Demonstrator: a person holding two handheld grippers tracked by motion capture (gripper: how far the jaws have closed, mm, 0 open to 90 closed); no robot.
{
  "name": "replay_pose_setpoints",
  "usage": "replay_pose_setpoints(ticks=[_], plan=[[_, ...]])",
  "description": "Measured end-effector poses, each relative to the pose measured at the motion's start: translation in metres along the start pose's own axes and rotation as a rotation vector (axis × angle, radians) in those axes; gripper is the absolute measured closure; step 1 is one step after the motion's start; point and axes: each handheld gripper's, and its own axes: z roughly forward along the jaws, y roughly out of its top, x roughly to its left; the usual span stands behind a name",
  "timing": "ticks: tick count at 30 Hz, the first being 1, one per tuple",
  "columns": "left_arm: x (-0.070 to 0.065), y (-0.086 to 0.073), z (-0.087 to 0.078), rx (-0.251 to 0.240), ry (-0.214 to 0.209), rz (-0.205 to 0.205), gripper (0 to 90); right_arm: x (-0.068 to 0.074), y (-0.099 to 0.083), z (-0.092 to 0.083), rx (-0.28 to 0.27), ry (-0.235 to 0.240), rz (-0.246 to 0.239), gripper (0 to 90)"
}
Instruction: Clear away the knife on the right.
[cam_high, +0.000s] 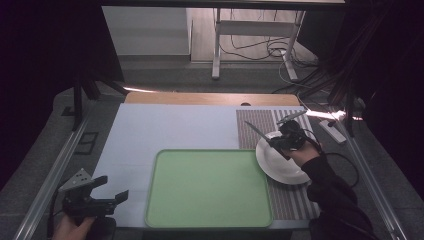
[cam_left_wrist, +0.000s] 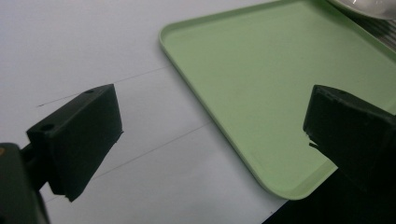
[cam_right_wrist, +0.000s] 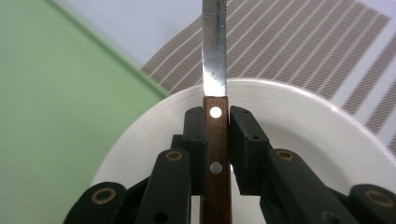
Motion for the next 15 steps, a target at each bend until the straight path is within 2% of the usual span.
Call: replay_pose_setpoints(ticks=[4, 9, 15], plan=[[0.0, 0.0, 0.0, 0.001, 0.001, 0.002, 4.0, 0.014, -0.006, -0.002, 0.005, 0.016, -0.028, 77.5], [0.0, 0.0, 0.0, 0.002, 0.001, 0.001, 4.0, 0.024, -0.01, -0.008, -0.003, 0.029, -0.039, 77.5], [0.0, 0.0, 0.0, 0.003, 0.002, 0.003, 4.0, 0.042, -0.019, -0.015, -0.012, 0.056, -0.065, 77.5]])
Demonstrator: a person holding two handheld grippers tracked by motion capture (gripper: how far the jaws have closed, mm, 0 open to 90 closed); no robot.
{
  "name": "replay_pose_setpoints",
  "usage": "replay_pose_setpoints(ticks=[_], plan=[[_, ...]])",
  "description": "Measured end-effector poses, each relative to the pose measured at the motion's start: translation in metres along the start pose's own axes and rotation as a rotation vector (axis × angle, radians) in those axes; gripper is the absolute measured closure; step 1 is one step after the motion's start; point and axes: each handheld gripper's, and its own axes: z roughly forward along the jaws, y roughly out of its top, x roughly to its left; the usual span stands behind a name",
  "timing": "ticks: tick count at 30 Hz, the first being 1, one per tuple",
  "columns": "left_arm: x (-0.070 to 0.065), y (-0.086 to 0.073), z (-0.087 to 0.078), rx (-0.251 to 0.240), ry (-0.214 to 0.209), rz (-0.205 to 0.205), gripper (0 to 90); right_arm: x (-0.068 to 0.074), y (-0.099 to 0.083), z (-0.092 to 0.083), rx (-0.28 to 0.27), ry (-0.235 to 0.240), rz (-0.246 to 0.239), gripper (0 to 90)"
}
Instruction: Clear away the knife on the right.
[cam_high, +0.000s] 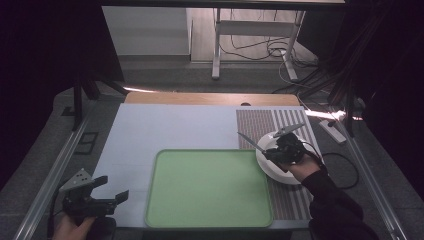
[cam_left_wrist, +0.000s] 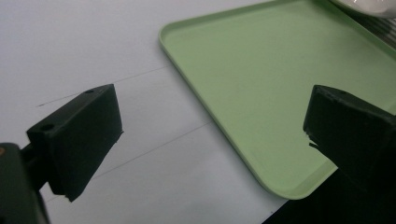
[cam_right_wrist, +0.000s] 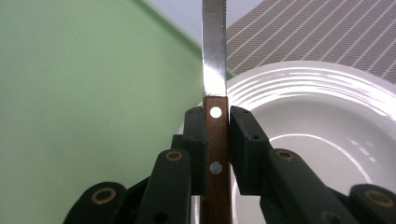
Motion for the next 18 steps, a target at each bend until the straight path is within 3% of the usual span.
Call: replay_pose_setpoints(ticks=[14, 18], plan=[[0.0, 0.0, 0.0, 0.002, 0.001, -0.002, 4.0, 0.042, -0.011, 0.0, 0.025, 0.055, -0.057, 77.5], [0.0, 0.0, 0.0, 0.002, 0.002, -0.001, 4.0, 0.062, -0.014, 0.002, 0.036, 0.086, -0.093, 77.5]])
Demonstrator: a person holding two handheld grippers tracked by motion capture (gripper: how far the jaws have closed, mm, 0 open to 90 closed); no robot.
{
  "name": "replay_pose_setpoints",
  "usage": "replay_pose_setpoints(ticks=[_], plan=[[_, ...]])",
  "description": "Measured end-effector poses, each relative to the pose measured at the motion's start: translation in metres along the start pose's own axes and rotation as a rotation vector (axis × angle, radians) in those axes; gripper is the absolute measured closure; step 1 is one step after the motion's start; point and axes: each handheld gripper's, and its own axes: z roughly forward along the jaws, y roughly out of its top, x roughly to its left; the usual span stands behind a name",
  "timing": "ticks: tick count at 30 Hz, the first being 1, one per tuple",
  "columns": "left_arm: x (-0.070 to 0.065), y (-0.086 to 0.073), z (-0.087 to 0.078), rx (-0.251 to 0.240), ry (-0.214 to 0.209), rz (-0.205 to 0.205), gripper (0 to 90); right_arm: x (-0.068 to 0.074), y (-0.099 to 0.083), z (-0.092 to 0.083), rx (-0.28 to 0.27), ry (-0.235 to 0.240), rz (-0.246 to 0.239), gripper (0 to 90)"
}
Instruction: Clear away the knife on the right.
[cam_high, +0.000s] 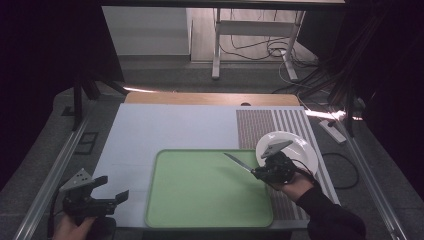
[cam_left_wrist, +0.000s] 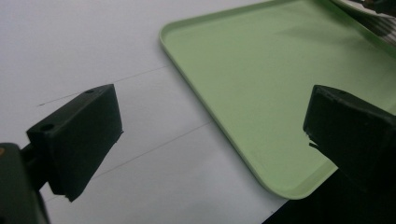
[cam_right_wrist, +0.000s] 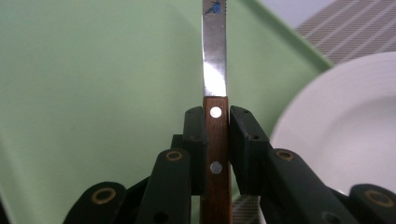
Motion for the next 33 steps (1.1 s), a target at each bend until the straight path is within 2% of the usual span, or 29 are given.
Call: replay_pose_setpoints(ticks=[2, 4, 6, 7, 10, 11, 14, 15, 20, 22, 23, 24, 26, 29, 30, 31, 33], plan=[[0.0, 0.0, 0.0, 0.0, 0.0, 0.001, 4.0, 0.004, 0.0, 0.001, 0.005, 0.006, -0.01, 77.5], [0.0, 0.0, 0.0, 0.001, 0.0, 0.001, 4.0, 0.016, 0.0, 0.005, 0.02, 0.028, -0.031, 77.5], [0.0, 0.0, 0.0, 0.001, 0.0, 0.001, 4.0, 0.019, 0.0, 0.006, 0.025, 0.031, -0.036, 77.5], [0.0, 0.0, 0.0, 0.001, 0.0, 0.001, 4.0, 0.026, 0.0, 0.01, 0.039, 0.04, -0.049, 77.4], [0.0, 0.0, 0.0, 0.001, 0.0, 0.001, 4.0, 0.03, -0.001, 0.014, 0.056, 0.046, -0.058, 77.4], [0.0, 0.0, 0.0, 0.0, 0.0, 0.001, 4.0, 0.033, -0.002, 0.02, 0.082, 0.049, -0.067, 77.4], [0.0, 0.0, 0.0, 0.001, 0.0, 0.001, 4.0, 0.036, -0.003, 0.026, 0.108, 0.053, -0.075, 77.4], [0.0, 0.0, 0.0, 0.001, 0.001, 0.002, 4.0, 0.038, -0.003, 0.03, 0.135, 0.05, -0.091, 77.3], [0.0, 0.0, 0.0, 0.0, 0.0, 0.0, 4.1, 0.043, -0.006, 0.041, 0.209, 0.089, -0.122, 76.5], [0.0, 0.0, 0.0, 0.001, 0.0, 0.0, 4.0, 0.044, -0.006, 0.042, 0.211, 0.118, -0.123, 73.7], [0.0, 0.0, 0.0, 0.002, 0.001, 0.002, 4.0, 0.045, -0.005, 0.042, 0.208, 0.117, -0.128, 69.6], [0.0, 0.0, 0.0, 0.002, 0.001, 0.002, 4.0, 0.045, -0.004, 0.04, 0.203, 0.111, -0.133, 69.1], [0.0, 0.0, 0.0, 0.003, 0.002, 0.002, 4.0, 0.043, -0.001, 0.036, 0.171, 0.133, -0.119, 69.3], [0.0, 0.0, 0.0, 0.004, 0.001, 0.002, 4.1, 0.045, 0.005, 0.031, 0.143, 0.154, -0.133, 84.8], [0.0, 0.0, 0.0, 0.004, 0.001, 0.002, 4.1, 0.045, 0.005, 0.031, 0.143, 0.154, -0.133, 84.8], [0.0, 0.0, 0.0, 0.003, 0.002, 0.003, 4.1, 0.053, 0.01, 0.033, 0.149, 0.184, -0.159, 89.9], [0.0, 0.0, 0.0, 0.004, 0.002, 0.005, 4.1, 0.061, 0.013, 0.04, 0.179, 0.194, -0.195, 89.9]])
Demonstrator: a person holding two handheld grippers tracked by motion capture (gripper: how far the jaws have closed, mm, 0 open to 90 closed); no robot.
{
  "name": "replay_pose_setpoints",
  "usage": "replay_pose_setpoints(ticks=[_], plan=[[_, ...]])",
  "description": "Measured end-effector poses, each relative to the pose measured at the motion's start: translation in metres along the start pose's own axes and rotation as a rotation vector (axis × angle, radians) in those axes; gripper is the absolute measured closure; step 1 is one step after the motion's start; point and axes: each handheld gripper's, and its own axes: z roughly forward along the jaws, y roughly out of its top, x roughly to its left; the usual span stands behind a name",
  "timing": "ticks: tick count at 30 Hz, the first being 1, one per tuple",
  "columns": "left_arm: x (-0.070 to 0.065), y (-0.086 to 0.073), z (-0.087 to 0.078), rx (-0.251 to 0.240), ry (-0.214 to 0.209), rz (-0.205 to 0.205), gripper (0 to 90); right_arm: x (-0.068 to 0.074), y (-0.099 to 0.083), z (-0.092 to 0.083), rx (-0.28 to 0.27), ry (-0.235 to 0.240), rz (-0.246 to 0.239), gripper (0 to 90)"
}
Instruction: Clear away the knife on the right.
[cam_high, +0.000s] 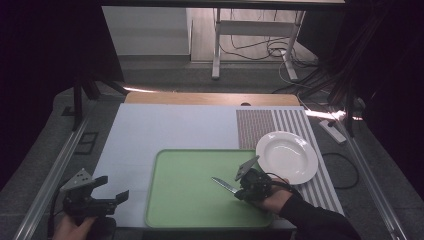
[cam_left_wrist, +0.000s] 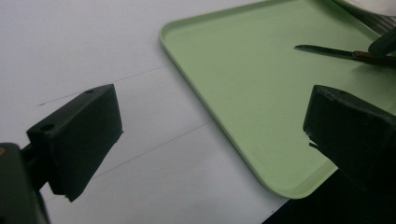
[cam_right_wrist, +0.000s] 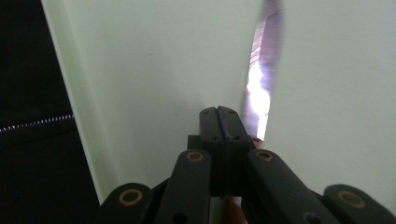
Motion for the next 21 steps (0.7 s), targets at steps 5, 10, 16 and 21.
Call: replay_pose_setpoints(ticks=[5, 10, 16, 21], plan=[[0.0, 0.0, 0.0, -0.002, -0.001, -0.001, 4.1, -0.001, 0.004, 0.018, 0.06, -0.03, -0.031, 89.8], [0.0, 0.0, 0.0, -0.002, -0.002, 0.001, 4.2, -0.022, -0.002, 0.016, 0.055, -0.038, 0.052, 89.8], [0.0, 0.0, 0.0, -0.003, -0.002, 0.003, 4.3, -0.041, -0.012, 0.007, 0.056, -0.097, 0.107, 89.8], [0.0, 0.0, 0.0, -0.003, -0.003, 0.003, 4.4, -0.052, -0.019, 0.002, 0.06, -0.132, 0.143, 89.8]])
